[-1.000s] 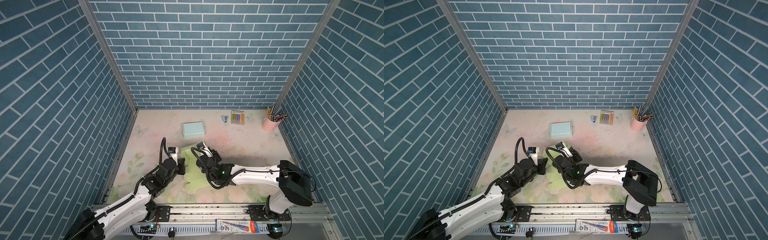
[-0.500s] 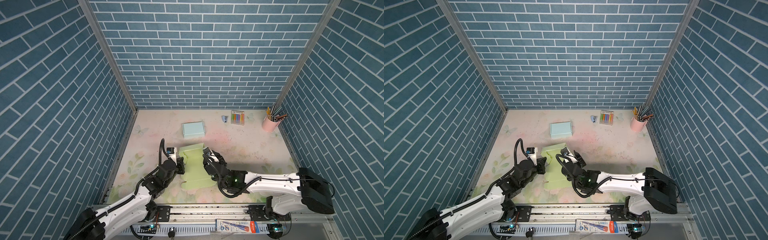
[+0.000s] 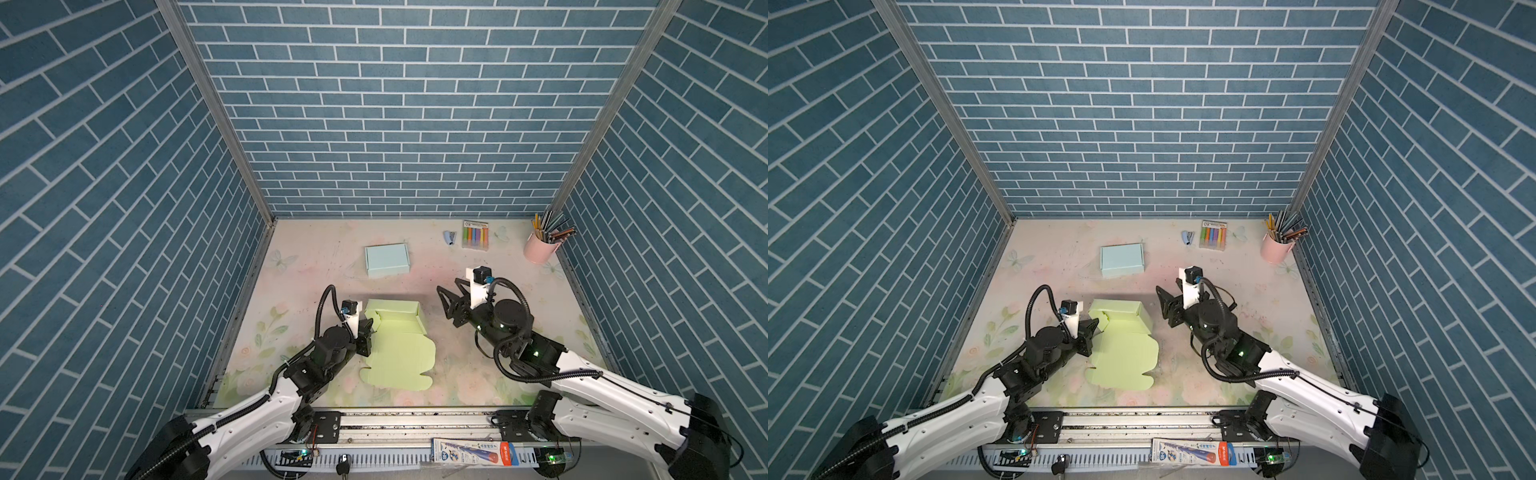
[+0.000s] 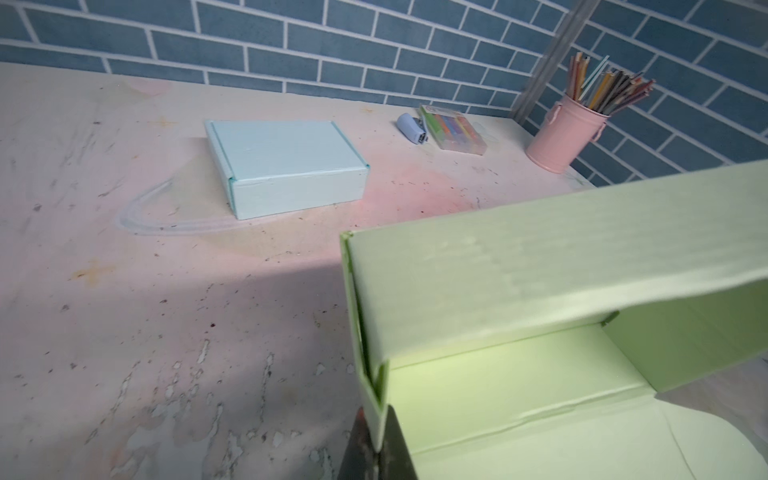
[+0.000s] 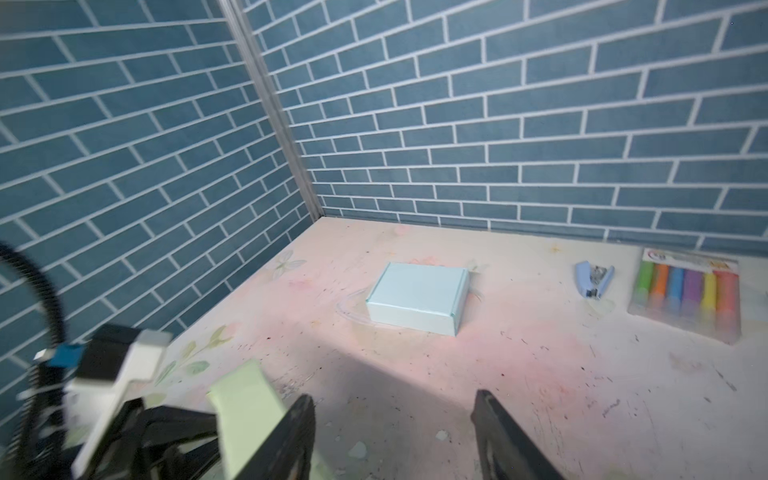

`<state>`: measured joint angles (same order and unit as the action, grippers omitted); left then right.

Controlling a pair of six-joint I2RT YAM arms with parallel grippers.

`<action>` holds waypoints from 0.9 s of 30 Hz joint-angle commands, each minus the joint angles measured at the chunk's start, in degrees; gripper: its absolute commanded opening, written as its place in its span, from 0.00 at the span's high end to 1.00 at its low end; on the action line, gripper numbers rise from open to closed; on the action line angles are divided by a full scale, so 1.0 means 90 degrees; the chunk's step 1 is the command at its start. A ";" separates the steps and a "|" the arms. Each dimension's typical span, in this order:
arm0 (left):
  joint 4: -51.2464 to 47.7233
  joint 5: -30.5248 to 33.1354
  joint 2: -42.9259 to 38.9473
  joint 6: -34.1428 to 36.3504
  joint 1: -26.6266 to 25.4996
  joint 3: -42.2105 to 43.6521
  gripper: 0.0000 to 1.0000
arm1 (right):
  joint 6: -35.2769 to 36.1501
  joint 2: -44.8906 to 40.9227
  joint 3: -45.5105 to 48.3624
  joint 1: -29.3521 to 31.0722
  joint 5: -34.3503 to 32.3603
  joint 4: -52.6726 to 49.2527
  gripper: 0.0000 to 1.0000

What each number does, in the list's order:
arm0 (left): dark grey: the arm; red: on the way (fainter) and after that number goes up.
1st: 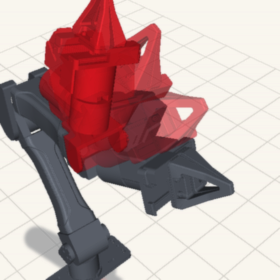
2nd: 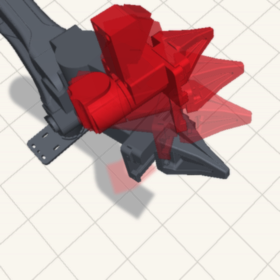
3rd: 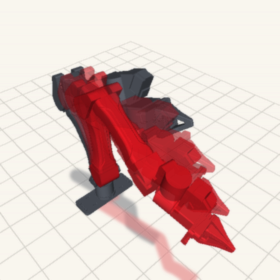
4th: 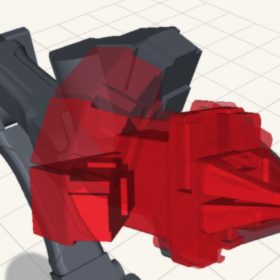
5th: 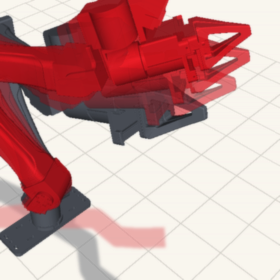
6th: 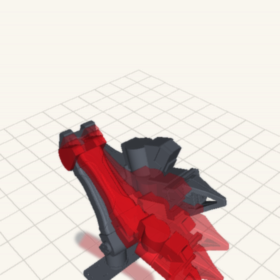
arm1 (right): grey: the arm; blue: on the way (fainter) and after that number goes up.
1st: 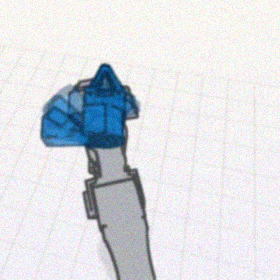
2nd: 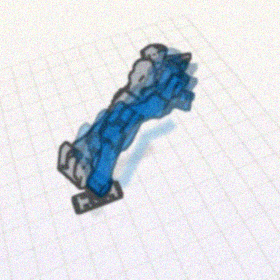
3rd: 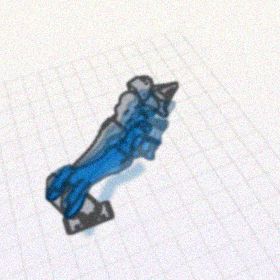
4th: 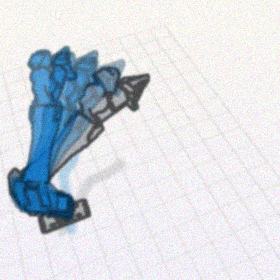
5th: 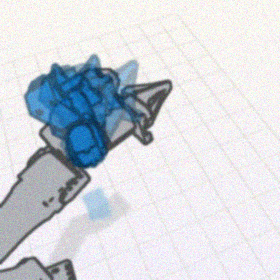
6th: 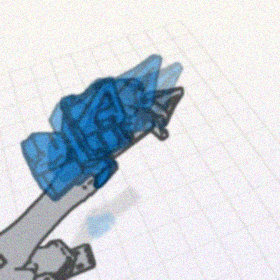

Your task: Fold the paper box

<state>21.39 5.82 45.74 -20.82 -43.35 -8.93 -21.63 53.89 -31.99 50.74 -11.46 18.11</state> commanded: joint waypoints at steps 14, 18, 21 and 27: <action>0.1581 -0.0434 0.1036 0.0541 -0.0534 0.0329 1.00 | -0.1452 0.3202 0.0058 -0.1154 0.3489 0.1999 0.41; 0.1833 -0.0317 0.1375 0.0532 -0.0547 0.0371 1.00 | -0.1601 0.4075 -0.0069 -0.1136 0.4468 0.2792 0.45; 0.2047 -0.0233 0.1629 0.0538 -0.0569 0.0406 1.00 | -0.1614 0.4362 -0.0129 -0.1028 0.4730 0.2891 0.45; 0.2443 -0.0072 0.2264 0.0619 -0.0564 0.0386 1.00 | -0.1611 0.4778 -0.0215 -0.0621 0.5115 0.2996 0.46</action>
<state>39.00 3.42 64.45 -16.16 -48.03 -5.74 -34.74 95.66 -32.64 43.72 30.22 42.00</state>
